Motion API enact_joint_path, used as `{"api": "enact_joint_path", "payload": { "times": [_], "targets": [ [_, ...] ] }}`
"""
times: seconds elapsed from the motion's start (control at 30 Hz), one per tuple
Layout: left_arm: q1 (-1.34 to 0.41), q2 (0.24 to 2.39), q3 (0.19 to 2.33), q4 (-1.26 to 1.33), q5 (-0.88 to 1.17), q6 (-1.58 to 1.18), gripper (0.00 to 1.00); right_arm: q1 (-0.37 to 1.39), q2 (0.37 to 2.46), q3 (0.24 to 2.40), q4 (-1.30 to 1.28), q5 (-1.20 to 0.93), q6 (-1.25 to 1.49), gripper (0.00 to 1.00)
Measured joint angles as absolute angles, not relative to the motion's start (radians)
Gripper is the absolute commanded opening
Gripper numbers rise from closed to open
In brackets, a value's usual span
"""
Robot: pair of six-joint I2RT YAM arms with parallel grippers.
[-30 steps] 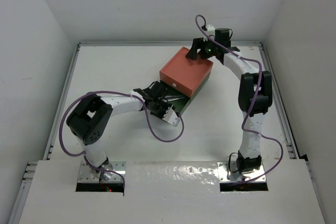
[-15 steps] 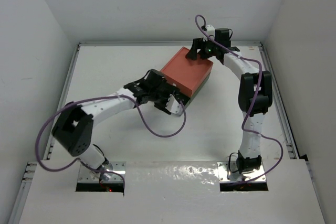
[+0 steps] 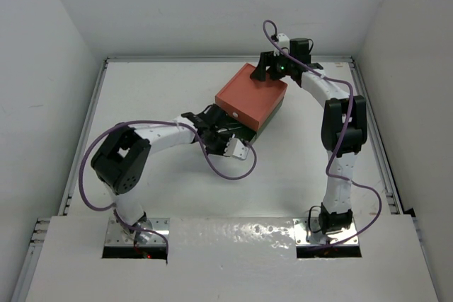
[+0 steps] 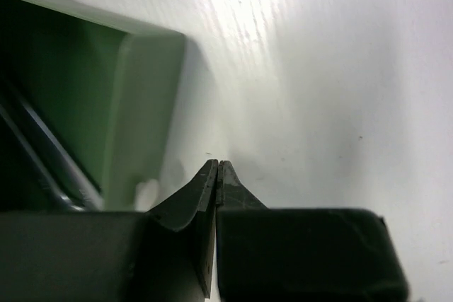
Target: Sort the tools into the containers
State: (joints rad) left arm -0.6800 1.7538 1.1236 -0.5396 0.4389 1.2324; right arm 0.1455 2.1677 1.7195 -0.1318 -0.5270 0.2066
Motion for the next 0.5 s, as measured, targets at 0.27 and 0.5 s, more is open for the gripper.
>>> {"api": "enact_joint_path", "payload": {
  "times": [0.27, 0.5],
  "targets": [
    [-0.68, 1.794, 1.112, -0.395, 0.318, 1.223, 0.0, 0.146, 2.16, 1.709, -0.132, -0.526, 0.204, 0.74],
    [-0.68, 1.848, 1.031, -0.049, 0.167, 1.204, 0.03, 0.146, 2.159, 1.709, -0.133, -0.525, 0.201, 0.73]
  ]
}}
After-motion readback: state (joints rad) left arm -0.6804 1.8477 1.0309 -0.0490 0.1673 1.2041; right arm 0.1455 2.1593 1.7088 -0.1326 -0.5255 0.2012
